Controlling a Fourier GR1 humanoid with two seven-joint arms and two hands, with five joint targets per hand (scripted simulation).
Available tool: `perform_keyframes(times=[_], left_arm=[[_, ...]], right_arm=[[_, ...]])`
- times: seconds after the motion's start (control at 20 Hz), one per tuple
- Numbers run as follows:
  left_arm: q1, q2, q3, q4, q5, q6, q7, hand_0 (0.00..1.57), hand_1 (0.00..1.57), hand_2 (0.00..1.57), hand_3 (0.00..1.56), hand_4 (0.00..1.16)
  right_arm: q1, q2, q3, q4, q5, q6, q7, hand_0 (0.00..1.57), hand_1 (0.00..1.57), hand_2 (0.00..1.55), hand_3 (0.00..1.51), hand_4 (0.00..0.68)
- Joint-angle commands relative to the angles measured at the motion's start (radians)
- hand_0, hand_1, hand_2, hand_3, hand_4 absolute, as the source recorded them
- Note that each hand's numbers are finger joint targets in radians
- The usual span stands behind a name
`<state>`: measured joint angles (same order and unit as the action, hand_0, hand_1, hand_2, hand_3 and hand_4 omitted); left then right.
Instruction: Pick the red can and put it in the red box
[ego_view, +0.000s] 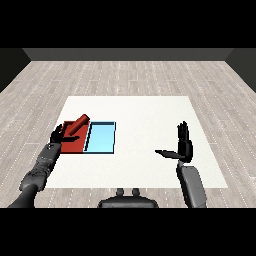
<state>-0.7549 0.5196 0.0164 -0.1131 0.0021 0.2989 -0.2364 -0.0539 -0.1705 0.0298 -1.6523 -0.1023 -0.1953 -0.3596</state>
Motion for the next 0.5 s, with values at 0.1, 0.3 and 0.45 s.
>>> perform_keyframes(times=[0.1, 0.3, 0.45], left_arm=[[0.01, -0.037, 0.191, -0.193, 0.191, 0.011, -0.318, 0.0, 0.0, 0.0, 0.0, 0.0], [-0.018, -0.144, 0.245, -0.36, 0.289, -0.151, -0.461, 0.0, 0.0, 0.0, 0.0, 0.0], [0.028, -0.252, 0.206, -0.457, 0.306, -0.257, -0.511, 0.0, 0.0, 0.0, 0.0, 0.0]], right_arm=[[0.031, 0.008, 0.001, -0.016, -0.028, 0.028, -0.021, 0.0, 0.0, 0.0, 0.0, 0.0], [-0.002, 0.01, 0.028, -0.003, -0.06, 0.082, -0.006, 0.0, 0.0, 0.0, 0.0, 0.0], [0.028, 0.015, 0.049, -0.039, -0.108, 0.133, 0.006, 0.0, 0.0, 0.0, 0.0, 0.0]])
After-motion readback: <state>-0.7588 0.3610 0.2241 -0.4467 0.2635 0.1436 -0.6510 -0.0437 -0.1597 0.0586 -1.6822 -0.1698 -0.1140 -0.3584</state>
